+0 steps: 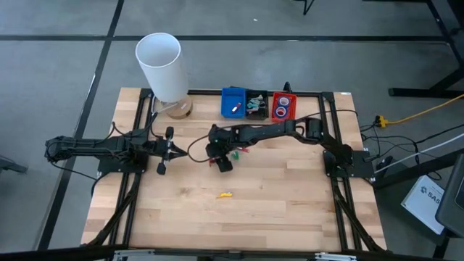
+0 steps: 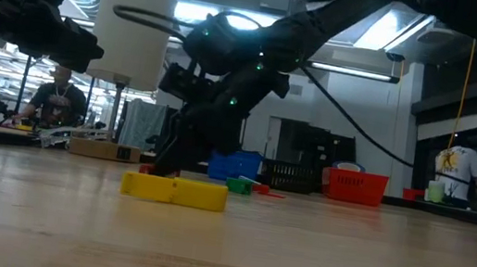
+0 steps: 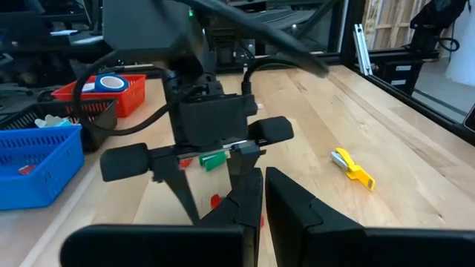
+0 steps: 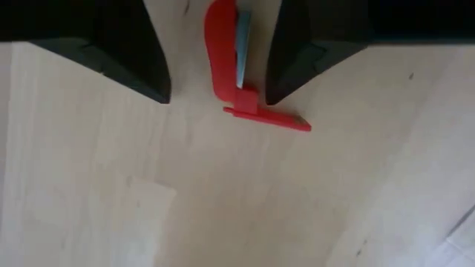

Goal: Pick and place Stapler, Stapler remover, tape
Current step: Put the left red stapler into the blue bin

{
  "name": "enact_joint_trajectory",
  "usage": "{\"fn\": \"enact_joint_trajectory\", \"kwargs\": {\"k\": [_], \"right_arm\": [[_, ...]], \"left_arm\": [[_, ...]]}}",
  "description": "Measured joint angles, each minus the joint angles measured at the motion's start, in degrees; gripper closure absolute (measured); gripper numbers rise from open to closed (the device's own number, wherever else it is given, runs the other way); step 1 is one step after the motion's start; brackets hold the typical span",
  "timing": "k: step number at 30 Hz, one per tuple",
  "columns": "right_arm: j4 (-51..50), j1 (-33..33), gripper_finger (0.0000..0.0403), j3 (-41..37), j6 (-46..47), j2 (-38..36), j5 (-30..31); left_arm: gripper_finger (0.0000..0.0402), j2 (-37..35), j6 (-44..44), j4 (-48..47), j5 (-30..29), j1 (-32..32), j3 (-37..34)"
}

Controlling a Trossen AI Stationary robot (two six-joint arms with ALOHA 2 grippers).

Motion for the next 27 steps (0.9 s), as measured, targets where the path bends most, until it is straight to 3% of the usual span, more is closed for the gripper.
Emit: {"fn": "enact_joint_trajectory", "kwargs": {"k": [10, 27], "right_arm": [[1.00, 0.06, 0.0360, 0.00, -0.04, 0.14, 1.13], [-1.61, -2.86, 0.0359, -0.02, 0.35, -5.70, -0.43]], "left_arm": [[0.0386, 0.00, 0.00, 0.00, -0.04, 0.00, 0.00], [0.0386, 0.00, 0.00, -0.02, -0.13, 0.00, 0.00]]}}
